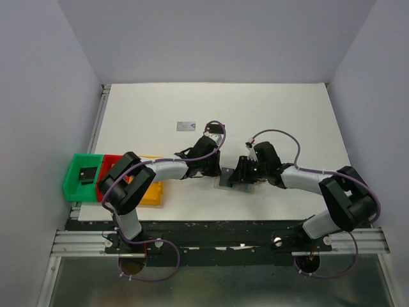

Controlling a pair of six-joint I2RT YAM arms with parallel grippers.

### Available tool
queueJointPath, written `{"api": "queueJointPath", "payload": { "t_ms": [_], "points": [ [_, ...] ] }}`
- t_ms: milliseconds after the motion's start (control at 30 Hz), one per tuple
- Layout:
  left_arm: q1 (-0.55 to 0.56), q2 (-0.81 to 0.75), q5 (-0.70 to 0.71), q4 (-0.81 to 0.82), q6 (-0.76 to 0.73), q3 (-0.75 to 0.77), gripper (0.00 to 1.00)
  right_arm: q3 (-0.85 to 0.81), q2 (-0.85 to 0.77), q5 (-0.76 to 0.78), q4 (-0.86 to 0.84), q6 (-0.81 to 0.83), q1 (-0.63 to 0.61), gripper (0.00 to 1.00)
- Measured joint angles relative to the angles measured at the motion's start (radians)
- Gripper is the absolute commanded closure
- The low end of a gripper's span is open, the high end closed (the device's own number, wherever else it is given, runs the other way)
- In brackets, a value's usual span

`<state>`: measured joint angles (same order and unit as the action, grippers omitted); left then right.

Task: Take the credit cards out of the card holder
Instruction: Remove the credit card from the card holder.

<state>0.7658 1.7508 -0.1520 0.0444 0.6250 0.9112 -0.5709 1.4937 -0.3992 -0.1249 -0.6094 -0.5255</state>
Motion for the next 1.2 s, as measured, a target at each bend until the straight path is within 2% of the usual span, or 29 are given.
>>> {"api": "queueJointPath", "payload": {
  "t_ms": [600, 867, 1200],
  "points": [
    [0.000, 0.002, 0.000, 0.003, 0.014, -0.004, 1.00, 0.000, 0.005, 0.005, -0.004, 0.006, 0.003, 0.55],
    [0.000, 0.002, 0.001, 0.016, 0.019, -0.011, 1.00, 0.008, 0.032, -0.034, -0.049, -0.038, 0.016, 0.55],
    [0.002, 0.002, 0.001, 0.027, 0.027, -0.016, 1.00, 0.056, 0.033, -0.084, -0.134, -0.105, 0.045, 0.62]
  ]
}}
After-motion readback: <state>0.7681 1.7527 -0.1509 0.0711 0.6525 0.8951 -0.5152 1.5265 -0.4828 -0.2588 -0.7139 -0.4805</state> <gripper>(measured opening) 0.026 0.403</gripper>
